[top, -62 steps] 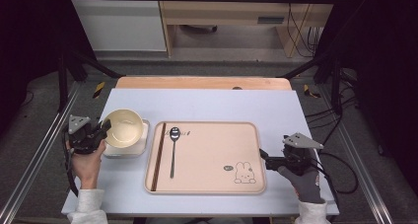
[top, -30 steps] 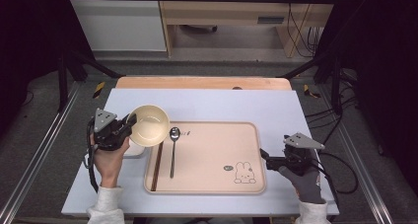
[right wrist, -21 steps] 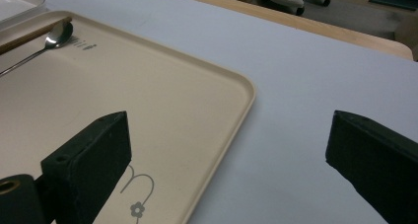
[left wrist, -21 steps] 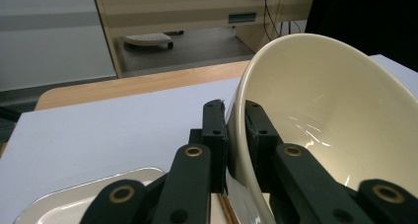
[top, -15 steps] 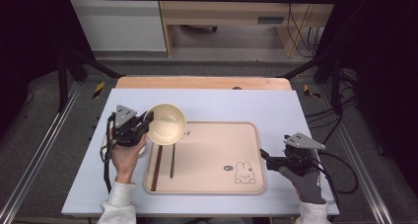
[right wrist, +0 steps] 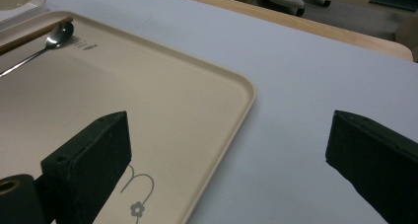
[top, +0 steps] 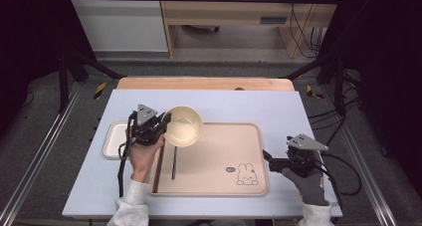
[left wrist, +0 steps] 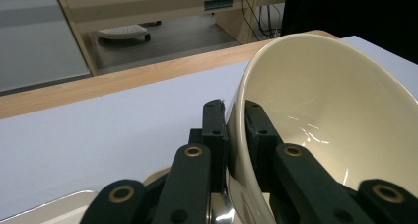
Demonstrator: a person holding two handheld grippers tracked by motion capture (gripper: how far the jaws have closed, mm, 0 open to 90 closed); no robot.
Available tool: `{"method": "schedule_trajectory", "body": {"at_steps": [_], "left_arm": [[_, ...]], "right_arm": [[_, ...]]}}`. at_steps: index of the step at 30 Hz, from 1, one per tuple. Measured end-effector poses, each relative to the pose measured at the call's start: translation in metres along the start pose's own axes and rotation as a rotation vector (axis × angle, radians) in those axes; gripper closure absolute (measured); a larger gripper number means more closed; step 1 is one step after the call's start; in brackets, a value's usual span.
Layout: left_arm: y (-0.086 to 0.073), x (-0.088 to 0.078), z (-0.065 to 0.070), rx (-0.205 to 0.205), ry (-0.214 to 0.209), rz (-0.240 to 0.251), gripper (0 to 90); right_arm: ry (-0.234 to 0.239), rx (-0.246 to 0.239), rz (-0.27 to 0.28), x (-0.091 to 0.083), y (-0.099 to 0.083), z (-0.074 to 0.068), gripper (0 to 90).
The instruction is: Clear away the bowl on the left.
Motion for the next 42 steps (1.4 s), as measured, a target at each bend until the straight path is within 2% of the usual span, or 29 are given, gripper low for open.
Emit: {"method": "schedule_trajectory", "body": {"at_steps": [8,19,24,36,42], "left_arm": [[0.004,0.016,0.014,0.022,-0.026,-0.024,81.7],[0.001,0.038,0.024,0.032,-0.047,-0.065,81.8],[0.000,0.050,0.025,0.029,-0.041,-0.082,81.8],[-0.014,0.082,0.025,0.019,-0.047,-0.169,81.7],[-0.020,0.090,0.023,0.019,-0.051,-0.200,81.7]], "right_arm": [[0.002,0.002,0.006,-0.002,0.001,0.001,3.7],[0.006,0.006,0.004,-0.001,0.000,0.000,3.6],[0.006,0.004,0.003,-0.001,0.000,0.000,3.6],[0.011,0.005,0.004,-0.002,0.001,0.001,3.6],[0.011,0.006,0.007,-0.002,0.001,0.001,3.6]]}}
Point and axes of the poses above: each handheld gripper's, and its own axes: x roughly forward along the jaws, y roughly out of its top, z roughly to its right, the point moved 2 cm from there along x, roughly forward along the jaws, and after that the axes turned 7 degrees about x, right-handed, at the moved point
